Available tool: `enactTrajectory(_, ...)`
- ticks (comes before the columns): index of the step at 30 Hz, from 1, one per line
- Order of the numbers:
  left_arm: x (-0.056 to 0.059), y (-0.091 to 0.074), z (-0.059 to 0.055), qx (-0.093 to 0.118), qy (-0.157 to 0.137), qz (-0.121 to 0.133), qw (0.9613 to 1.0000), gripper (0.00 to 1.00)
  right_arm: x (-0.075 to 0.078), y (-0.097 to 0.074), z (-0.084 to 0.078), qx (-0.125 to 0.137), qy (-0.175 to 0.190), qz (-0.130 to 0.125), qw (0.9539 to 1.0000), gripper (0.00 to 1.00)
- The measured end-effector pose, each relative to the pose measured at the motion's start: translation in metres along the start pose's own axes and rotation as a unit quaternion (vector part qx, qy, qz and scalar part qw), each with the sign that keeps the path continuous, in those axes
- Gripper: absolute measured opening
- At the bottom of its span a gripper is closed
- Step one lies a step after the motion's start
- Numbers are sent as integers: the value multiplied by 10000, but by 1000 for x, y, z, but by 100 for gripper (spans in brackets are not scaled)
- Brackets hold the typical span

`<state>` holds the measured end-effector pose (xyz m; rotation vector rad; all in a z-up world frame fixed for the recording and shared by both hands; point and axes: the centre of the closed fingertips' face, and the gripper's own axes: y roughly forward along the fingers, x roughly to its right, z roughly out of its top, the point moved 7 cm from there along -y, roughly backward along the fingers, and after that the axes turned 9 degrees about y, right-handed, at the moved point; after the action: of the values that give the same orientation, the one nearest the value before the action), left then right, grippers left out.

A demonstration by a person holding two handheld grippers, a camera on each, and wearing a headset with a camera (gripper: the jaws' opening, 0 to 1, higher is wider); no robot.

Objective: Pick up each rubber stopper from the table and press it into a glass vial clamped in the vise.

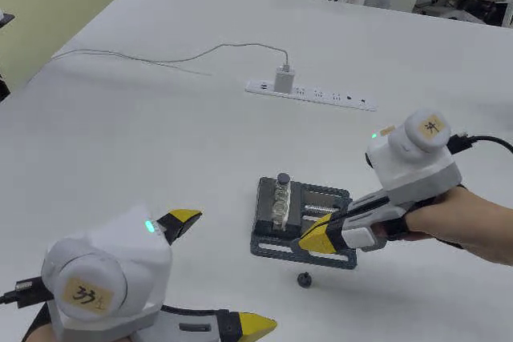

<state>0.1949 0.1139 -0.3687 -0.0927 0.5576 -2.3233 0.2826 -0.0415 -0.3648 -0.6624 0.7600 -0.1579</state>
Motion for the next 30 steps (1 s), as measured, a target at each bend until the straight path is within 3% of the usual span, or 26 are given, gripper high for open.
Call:
enactTrajectory(4, 1, 2, 4, 61, 39, -8, 10000, 91, -7, -5, 0, 470, 607, 309, 9966, 0)
enactTrajectory(7, 3, 4, 7, 119, 75, -19, 9999, 90, -11, -10, -1, 836, 1114, 557, 9887, 0)
enactTrajectory(9, 4, 5, 9, 142, 86, -29, 9999, 89, -14, -12, -2, 946, 1315, 694, 9844, 0)
enactTrajectory(11, 5, 7, 11, 169, 104, -36, 9998, 88, -17, -13, -3, 1145, 1681, 852, 9754, 0)
enactTrajectory(12, 5, 7, 11, 186, 116, -39, 9998, 87, -19, -14, -4, 1272, 1899, 970, 9687, 0)
enactTrajectory(16, 8, 9, 13, 220, 142, -82, 9996, 85, -31, -14, -11, 1448, 2285, 1166, 9556, 0)
enactTrajectory(17, 9, 10, 14, 226, 157, -95, 9996, 83, -35, -13, -13, 1464, 2465, 1257, 9497, 0)
enactTrajectory(18, 10, 10, 14, 236, 164, -98, 9995, 83, -37, -13, -14, 1520, 2477, 1287, 9481, 0)
enactTrajectory(20, 11, 11, 16, 273, 168, -109, 9994, 81, -42, -13, -16, 1608, 2773, 1402, 9368, 0)
enactTrajectory(21, 11, 12, 17, 290, 146, -110, 9994, 80, -43, -12, -16, 1673, 2807, 1426, 9343, 0)
enactTrajectory(22, 12, 12, 19, 330, 128, -101, 9993, 80, -47, -12, -17, 1722, 2981, 1550, 9260, 0)
enactTrajectory(26, 13, 13, 24, 489, 59, -87, 9988, 73, -53, -12, -22, 1906, 3435, 1754, 9027, 0)
enactTrajectory(29, 14, 14, 27, 584, -16, -108, 9982, 66, -54, -13, -27, 1977, 3803, 1930, 8826, 0)
enactTrajectory(30, 14, 14, 29, 624, -26, -113, 9980, 64, -52, -14, -28, 2068, 3995, 1968, 8711, 0)
